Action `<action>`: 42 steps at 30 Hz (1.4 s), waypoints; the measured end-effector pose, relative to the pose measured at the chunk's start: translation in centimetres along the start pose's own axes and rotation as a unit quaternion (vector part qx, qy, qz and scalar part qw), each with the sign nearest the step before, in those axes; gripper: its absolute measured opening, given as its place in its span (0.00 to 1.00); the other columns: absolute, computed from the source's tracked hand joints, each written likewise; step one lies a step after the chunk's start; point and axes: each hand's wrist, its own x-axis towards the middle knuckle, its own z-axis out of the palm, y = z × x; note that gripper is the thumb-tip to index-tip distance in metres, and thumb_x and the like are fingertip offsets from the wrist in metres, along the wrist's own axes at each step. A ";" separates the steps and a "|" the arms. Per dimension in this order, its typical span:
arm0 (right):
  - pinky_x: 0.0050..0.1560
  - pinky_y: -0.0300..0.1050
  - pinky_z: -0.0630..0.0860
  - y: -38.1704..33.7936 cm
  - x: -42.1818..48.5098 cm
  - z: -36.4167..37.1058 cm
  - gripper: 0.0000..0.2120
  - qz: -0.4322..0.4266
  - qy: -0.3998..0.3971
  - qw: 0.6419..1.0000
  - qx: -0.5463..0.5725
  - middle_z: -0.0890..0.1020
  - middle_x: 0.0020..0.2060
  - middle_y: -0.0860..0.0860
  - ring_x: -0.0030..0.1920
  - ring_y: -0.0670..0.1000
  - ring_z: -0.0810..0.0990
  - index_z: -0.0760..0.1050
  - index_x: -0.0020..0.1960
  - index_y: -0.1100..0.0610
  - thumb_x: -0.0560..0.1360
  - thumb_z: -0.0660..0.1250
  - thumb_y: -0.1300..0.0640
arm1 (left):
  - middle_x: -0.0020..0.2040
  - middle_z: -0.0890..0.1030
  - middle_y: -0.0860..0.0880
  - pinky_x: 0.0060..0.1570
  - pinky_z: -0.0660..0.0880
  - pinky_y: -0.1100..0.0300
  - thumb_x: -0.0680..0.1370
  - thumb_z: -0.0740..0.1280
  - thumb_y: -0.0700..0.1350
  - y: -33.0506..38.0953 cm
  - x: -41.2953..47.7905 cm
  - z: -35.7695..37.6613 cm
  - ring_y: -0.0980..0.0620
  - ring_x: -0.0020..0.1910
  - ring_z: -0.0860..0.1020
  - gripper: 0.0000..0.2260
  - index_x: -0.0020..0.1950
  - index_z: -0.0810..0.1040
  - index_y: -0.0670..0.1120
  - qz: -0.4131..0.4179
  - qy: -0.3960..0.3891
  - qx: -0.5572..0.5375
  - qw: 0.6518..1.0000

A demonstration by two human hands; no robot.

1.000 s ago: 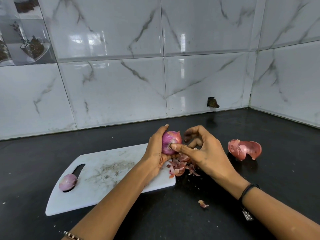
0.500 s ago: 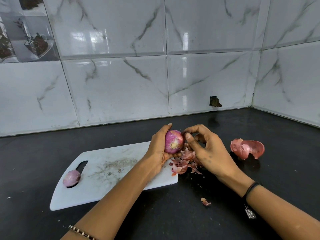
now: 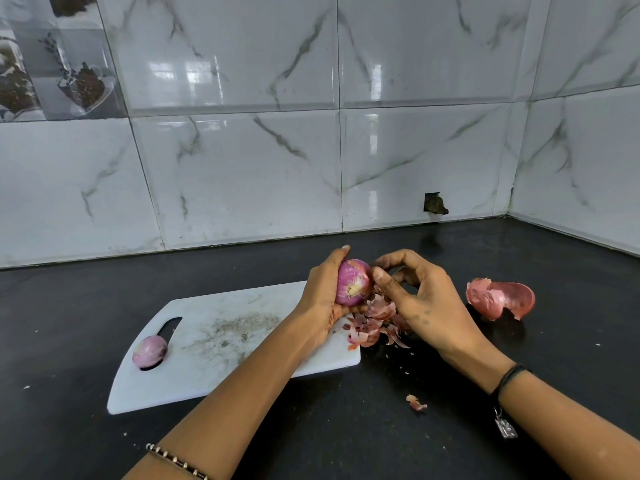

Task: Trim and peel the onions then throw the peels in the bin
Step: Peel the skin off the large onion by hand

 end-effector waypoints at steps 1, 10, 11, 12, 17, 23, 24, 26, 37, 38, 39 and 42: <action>0.50 0.41 0.81 0.0 0.0 0.0 0.03 -0.002 -0.007 1.000 -0.003 0.84 0.47 0.47 0.47 0.47 0.83 0.80 0.53 0.50 0.79 0.71 0.54 | 0.49 0.83 0.37 0.40 0.83 0.51 0.82 0.66 0.54 0.0 0.0 -0.1 0.45 0.39 0.83 0.18 0.59 0.79 0.39 -0.001 0.001 -0.009 1.000; 0.53 0.45 0.80 -0.1 -0.4 0.2 0.03 -0.005 -0.126 0.992 -0.032 0.85 0.44 0.48 0.47 0.46 0.85 0.80 0.53 0.50 0.81 0.68 0.56 | 0.52 0.85 0.37 0.38 0.85 0.48 0.80 0.65 0.62 0.1 0.1 -0.6 0.42 0.42 0.86 0.30 0.69 0.74 0.39 -0.033 0.018 -0.090 0.995; 0.53 0.45 0.81 -0.2 -0.4 0.1 0.03 -0.004 -0.134 0.991 -0.028 0.86 0.44 0.49 0.48 0.47 0.85 0.79 0.53 0.51 0.81 0.68 0.56 | 0.50 0.85 0.37 0.38 0.85 0.48 0.80 0.65 0.62 0.1 0.0 -0.6 0.43 0.41 0.86 0.30 0.68 0.75 0.38 -0.037 0.020 -0.096 0.995; 0.53 0.44 0.81 -0.2 -0.4 0.1 0.03 -0.004 -0.135 0.991 -0.024 0.86 0.45 0.49 0.48 0.47 0.85 0.79 0.54 0.51 0.81 0.68 0.56 | 0.47 0.85 0.37 0.37 0.85 0.48 0.80 0.65 0.62 0.2 -0.1 -0.6 0.43 0.38 0.86 0.29 0.67 0.75 0.38 -0.042 0.019 -0.105 0.993; 0.49 0.34 0.77 -0.2 0.0 -0.3 0.03 -0.027 -0.023 0.998 -0.046 0.84 0.46 0.47 0.49 0.42 0.82 0.78 0.54 0.51 0.81 0.67 0.57 | 0.37 0.84 0.37 0.31 0.81 0.42 0.82 0.65 0.57 1.0 -0.9 -0.4 0.41 0.29 0.84 0.23 0.60 0.74 0.37 -0.064 0.011 -0.162 0.985; 0.51 0.32 0.75 0.3 0.2 -0.5 0.04 -0.007 0.031 0.999 -0.041 0.82 0.49 0.45 0.50 0.42 0.80 0.76 0.57 0.50 0.82 0.65 0.55 | 0.33 0.83 0.36 0.36 0.81 0.41 0.82 0.64 0.57 1.1 -1.3 -0.2 0.39 0.28 0.83 0.22 0.51 0.76 0.36 -0.073 0.015 -0.184 0.980; 0.52 0.33 0.76 0.2 0.1 -0.4 0.05 -0.011 0.019 0.999 -0.045 0.82 0.51 0.44 0.52 0.42 0.80 0.76 0.58 0.50 0.82 0.65 0.55 | 0.33 0.83 0.36 0.35 0.80 0.40 0.82 0.64 0.57 1.0 -1.2 -0.3 0.38 0.28 0.83 0.22 0.52 0.76 0.36 -0.072 0.018 -0.186 0.980; 0.52 0.35 0.77 0.1 -0.1 -0.3 0.09 -0.019 -0.008 0.999 -0.046 0.81 0.53 0.44 0.51 0.43 0.81 0.76 0.62 0.49 0.82 0.66 0.53 | 0.38 0.84 0.35 0.35 0.80 0.39 0.82 0.65 0.57 0.9 -1.0 -0.3 0.38 0.30 0.84 0.22 0.57 0.76 0.35 -0.071 0.017 -0.178 0.981; 0.45 0.36 0.79 0.1 0.0 -0.2 0.03 -0.021 0.000 0.998 -0.057 0.81 0.48 0.43 0.44 0.44 0.81 0.81 0.50 0.48 0.77 0.73 0.54 | 0.44 0.85 0.39 0.35 0.84 0.45 0.82 0.65 0.57 0.8 -1.6 0.5 0.43 0.37 0.86 0.22 0.63 0.76 0.39 -0.059 -0.018 -0.077 0.995; 0.45 0.36 0.79 0.1 0.0 -0.2 0.02 -0.013 -0.006 0.999 -0.046 0.82 0.46 0.45 0.45 0.44 0.82 0.81 0.49 0.48 0.77 0.73 0.54 | 0.44 0.85 0.39 0.36 0.84 0.46 0.82 0.64 0.57 0.7 -1.5 0.5 0.43 0.37 0.86 0.22 0.64 0.76 0.39 -0.055 -0.016 -0.077 0.995; 0.47 0.37 0.80 0.1 0.0 -0.2 0.02 -0.006 -0.013 0.999 -0.029 0.83 0.44 0.47 0.45 0.44 0.83 0.81 0.49 0.49 0.77 0.73 0.54 | 0.43 0.86 0.39 0.37 0.84 0.46 0.82 0.64 0.57 0.6 -1.4 0.4 0.44 0.37 0.86 0.23 0.65 0.76 0.39 -0.052 -0.016 -0.076 0.996; 0.52 0.41 0.81 0.2 0.2 -0.2 0.03 0.007 -0.010 0.999 0.033 0.85 0.46 0.49 0.49 0.49 0.84 0.81 0.51 0.51 0.77 0.73 0.55 | 0.45 0.86 0.38 0.43 0.84 0.46 0.82 0.64 0.58 0.4 -1.3 0.3 0.43 0.41 0.86 0.24 0.66 0.75 0.38 -0.048 -0.017 -0.072 0.996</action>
